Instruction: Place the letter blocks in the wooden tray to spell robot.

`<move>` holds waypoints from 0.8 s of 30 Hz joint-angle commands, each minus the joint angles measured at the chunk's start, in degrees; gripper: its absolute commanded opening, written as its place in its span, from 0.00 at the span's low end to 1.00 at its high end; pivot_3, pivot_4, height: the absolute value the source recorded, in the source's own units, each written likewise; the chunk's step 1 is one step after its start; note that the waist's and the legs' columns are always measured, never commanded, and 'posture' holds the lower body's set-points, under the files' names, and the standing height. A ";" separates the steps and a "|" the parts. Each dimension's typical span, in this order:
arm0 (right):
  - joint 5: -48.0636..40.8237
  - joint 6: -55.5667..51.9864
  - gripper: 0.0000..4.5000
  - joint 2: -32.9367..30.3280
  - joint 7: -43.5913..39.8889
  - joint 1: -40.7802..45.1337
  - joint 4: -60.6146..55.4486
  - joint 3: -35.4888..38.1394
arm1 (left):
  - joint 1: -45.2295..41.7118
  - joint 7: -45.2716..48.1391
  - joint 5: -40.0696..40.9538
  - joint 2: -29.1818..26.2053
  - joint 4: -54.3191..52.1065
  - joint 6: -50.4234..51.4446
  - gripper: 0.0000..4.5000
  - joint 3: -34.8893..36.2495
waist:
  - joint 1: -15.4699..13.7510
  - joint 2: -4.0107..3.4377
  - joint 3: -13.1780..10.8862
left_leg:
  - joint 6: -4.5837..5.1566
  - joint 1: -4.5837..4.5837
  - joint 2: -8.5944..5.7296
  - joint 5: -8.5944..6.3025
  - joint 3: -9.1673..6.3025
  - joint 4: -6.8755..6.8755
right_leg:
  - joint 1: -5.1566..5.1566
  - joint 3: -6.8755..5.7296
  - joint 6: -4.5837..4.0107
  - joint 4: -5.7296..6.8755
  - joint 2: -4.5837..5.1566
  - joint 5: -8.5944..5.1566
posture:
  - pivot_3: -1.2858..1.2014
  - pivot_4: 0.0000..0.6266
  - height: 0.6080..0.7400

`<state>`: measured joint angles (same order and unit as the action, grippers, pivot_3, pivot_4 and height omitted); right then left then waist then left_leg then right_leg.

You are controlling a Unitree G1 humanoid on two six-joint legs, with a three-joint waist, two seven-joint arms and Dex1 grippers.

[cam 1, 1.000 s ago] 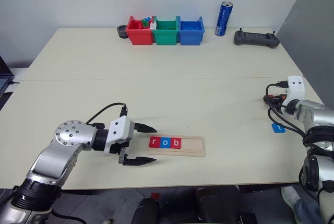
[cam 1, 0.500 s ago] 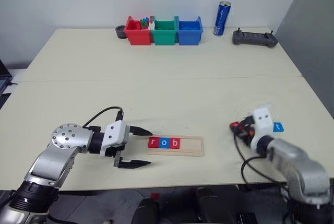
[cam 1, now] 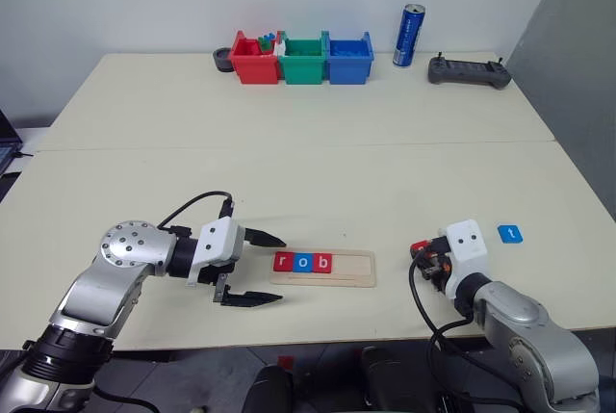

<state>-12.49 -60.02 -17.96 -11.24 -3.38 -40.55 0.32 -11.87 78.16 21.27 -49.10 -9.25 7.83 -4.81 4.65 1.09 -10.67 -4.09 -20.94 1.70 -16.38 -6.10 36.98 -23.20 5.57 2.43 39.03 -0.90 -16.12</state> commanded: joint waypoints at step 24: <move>-1.11 -4.37 0.32 8.44 6.50 -5.11 -3.62 -0.80 | 1.40 0.45 -0.14 -0.10 0.66 -4.08 1.00 0.41 | -0.04 0.08 0.05 | 0.00 -0.01 0.02 0.00 -0.04 -0.04 | 0.00 -0.03 -0.03 0.00 0.00 -0.03 | 0.52 0.24 1.00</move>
<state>-14.02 -63.02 -10.25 -5.85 -6.87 -44.51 0.47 -10.38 78.30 21.12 -49.10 -7.62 4.37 -4.79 4.62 1.17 -10.62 -4.09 -20.95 1.72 -16.38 -6.15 36.94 -23.20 5.54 2.40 39.02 -0.91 -16.15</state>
